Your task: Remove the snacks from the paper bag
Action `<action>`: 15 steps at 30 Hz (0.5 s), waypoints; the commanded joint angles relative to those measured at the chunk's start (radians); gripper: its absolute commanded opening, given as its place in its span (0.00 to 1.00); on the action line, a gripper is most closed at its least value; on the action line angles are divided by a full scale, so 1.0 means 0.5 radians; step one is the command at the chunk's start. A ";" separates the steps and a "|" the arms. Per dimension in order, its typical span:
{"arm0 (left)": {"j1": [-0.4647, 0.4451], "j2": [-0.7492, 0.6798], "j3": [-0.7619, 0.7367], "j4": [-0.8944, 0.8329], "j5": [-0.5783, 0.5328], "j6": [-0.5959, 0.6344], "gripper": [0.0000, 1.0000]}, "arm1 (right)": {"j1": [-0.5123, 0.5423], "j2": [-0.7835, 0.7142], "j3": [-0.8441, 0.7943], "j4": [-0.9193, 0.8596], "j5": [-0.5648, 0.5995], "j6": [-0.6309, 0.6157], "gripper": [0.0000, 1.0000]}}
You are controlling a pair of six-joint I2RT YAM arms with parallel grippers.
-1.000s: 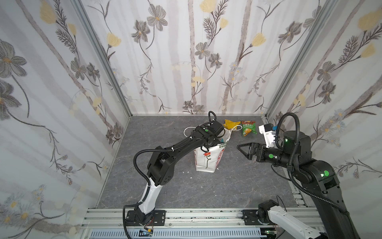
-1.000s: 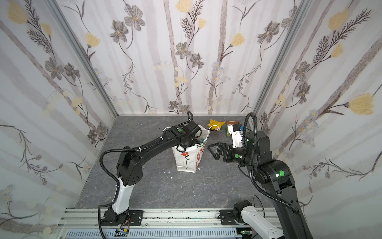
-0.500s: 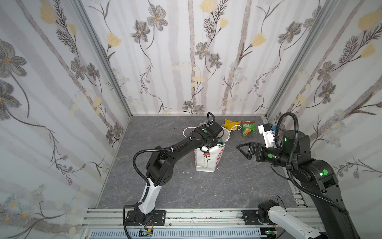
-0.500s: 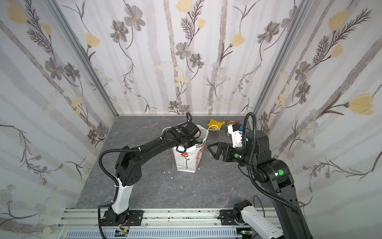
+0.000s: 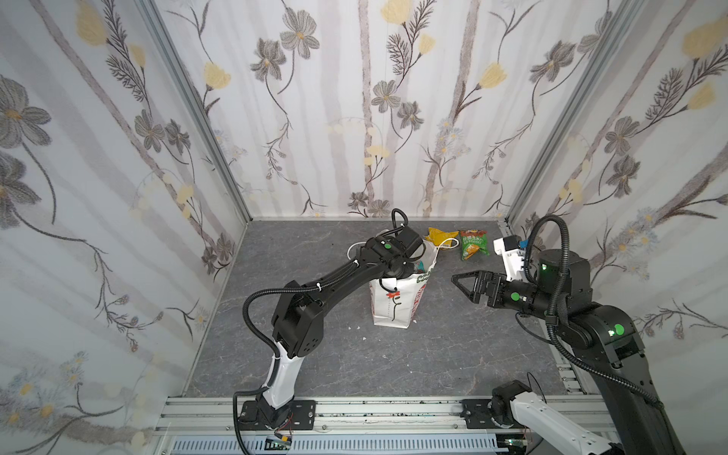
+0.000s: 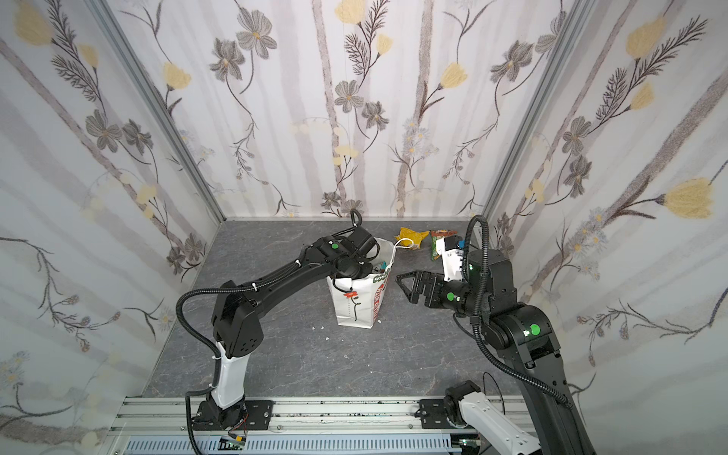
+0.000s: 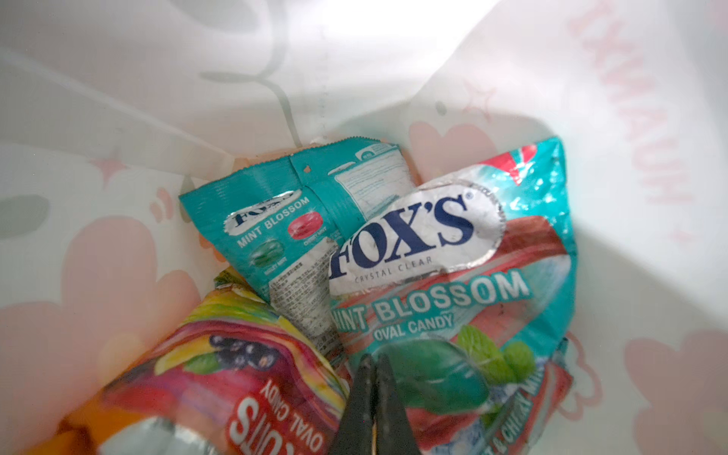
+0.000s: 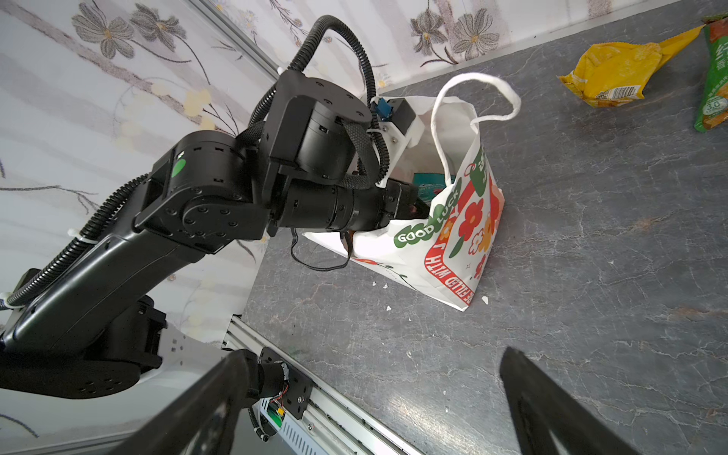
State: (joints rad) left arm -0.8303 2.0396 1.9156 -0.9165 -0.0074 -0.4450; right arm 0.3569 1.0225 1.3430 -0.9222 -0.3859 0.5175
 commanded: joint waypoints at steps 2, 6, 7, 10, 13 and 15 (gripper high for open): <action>0.005 -0.053 0.043 -0.051 -0.037 -0.005 0.00 | 0.001 -0.012 -0.013 0.115 0.052 0.033 0.99; 0.009 -0.079 0.089 -0.081 -0.050 0.008 0.00 | 0.001 -0.016 -0.016 0.123 0.057 0.041 0.99; 0.004 -0.083 0.101 -0.093 -0.050 0.011 0.00 | 0.000 -0.017 -0.017 0.123 0.056 0.042 0.99; 0.004 -0.102 0.131 -0.114 -0.062 0.013 0.00 | 0.001 -0.020 -0.015 0.126 0.060 0.041 0.99; 0.004 -0.121 0.147 -0.124 -0.075 0.016 0.00 | 0.001 -0.023 -0.021 0.132 0.060 0.044 0.99; 0.002 -0.129 0.151 -0.127 -0.083 0.016 0.00 | 0.001 -0.023 -0.023 0.135 0.057 0.045 0.99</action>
State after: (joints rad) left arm -0.8303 1.9911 1.9793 -0.9615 -0.0299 -0.4442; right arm 0.3569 1.0092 1.3346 -0.8921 -0.3634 0.5339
